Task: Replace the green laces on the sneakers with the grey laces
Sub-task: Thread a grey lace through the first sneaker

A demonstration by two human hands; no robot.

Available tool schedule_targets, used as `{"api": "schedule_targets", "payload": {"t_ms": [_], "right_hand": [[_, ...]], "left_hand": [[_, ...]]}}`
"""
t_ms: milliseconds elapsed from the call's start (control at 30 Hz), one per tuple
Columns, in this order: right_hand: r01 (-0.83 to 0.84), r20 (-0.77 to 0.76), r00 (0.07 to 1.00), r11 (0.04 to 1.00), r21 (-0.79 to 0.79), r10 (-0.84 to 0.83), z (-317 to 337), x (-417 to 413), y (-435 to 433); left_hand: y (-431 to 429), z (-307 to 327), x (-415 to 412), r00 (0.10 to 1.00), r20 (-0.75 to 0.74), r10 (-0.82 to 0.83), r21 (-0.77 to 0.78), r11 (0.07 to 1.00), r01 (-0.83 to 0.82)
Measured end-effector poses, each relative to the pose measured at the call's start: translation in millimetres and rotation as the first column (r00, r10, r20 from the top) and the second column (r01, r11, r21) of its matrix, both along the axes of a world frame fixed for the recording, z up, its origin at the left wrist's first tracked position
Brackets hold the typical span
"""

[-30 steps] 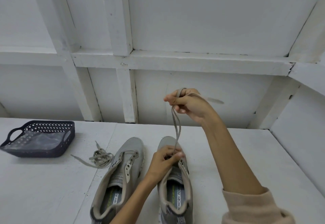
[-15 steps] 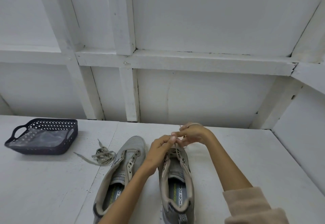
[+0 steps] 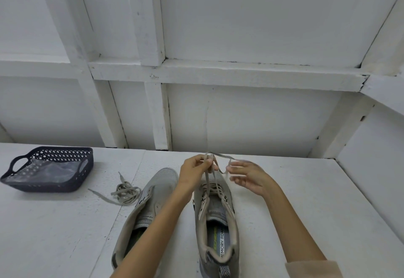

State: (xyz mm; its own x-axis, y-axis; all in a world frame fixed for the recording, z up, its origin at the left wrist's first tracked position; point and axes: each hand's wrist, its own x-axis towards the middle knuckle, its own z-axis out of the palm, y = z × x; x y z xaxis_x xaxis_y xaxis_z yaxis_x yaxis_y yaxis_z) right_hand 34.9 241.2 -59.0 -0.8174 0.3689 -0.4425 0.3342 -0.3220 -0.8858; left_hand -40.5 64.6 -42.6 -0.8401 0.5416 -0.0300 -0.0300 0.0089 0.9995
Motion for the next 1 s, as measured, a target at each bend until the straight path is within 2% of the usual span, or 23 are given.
{"api": "schedule_targets", "payload": {"t_ms": [67,100,167,233,333,400,500,567,667,767,833,900,933,1000], "right_hand": [[-0.197,0.173,0.971,0.961,0.193,0.164,2.0,2.4,-3.8],[-0.271,0.214,0.950,0.942,0.197,0.228,4.0,3.6,-6.0],[-0.332,0.154,0.936,0.938,0.096,0.315,10.4,4.8,-11.5],[-0.318,0.000,0.948,0.948,0.015,0.318,19.8,4.3,-19.1],[-0.260,-0.196,0.943,0.963,0.076,0.270,32.5,0.2,-32.5],[-0.236,-0.224,0.934,0.951,0.199,0.278,40.3,-4.4,-42.3],[-0.162,-0.177,0.945,0.863,0.478,0.275,46.6,-11.4,-59.5],[-0.062,-0.240,0.946,0.849,0.524,0.217,47.2,-14.9,-67.4],[0.004,-0.316,0.939,0.913,0.408,0.137,51.1,-15.6,-67.7],[-0.117,-0.345,0.925,0.983,0.143,0.160,56.6,-16.0,-64.3],[-0.164,-0.384,0.914,0.985,-0.050,0.132,63.3,-18.5,-62.3],[-0.161,-0.464,0.885,0.955,-0.248,0.029,74.2,-22.1,-57.1],[-0.149,-0.502,0.865,0.944,-0.295,-0.020,81.3,-24.2,-52.7],[-0.108,-0.549,0.834,0.960,-0.258,-0.053,97.5,-28.6,-43.1]], "left_hand": [[-0.1,4.6,-2.9,0.999,-0.024,0.039,-0.019,0.999,-0.040],[-0.1,6.6,-3.5,0.998,-0.022,0.056,-0.028,0.998,-0.056],[-0.7,9.6,-5.0,0.997,-0.007,0.076,-0.046,0.996,-0.077],[-2.3,11.0,-7.9,0.998,0.045,0.049,-0.051,0.998,-0.047],[-5.4,14.4,-11.6,0.982,0.181,-0.061,0.009,0.998,0.060],[-5.3,18.9,-10.9,0.977,0.187,-0.099,0.027,0.995,0.096],[-2.9,27.7,-7.5,0.980,0.179,-0.088,0.063,0.995,0.078],[-2.5,32.2,-7.4,0.984,0.173,-0.046,0.064,0.997,0.036],[-4.3,35.1,-9.9,0.977,0.211,0.029,0.117,0.992,-0.055],[-5.7,40.0,-11.9,0.956,0.289,0.037,0.209,0.973,-0.101],[-6.2,42.5,-14.4,0.944,0.326,0.042,0.228,0.966,-0.122],[-8.7,43.2,-19.6,0.940,0.333,0.069,0.219,0.964,-0.149],[-10.2,43.4,-22.6,0.943,0.323,0.083,0.219,0.962,-0.160],[-13.1,45.5,-27.9,0.949,0.295,0.108,0.249,0.951,-0.186]]}}
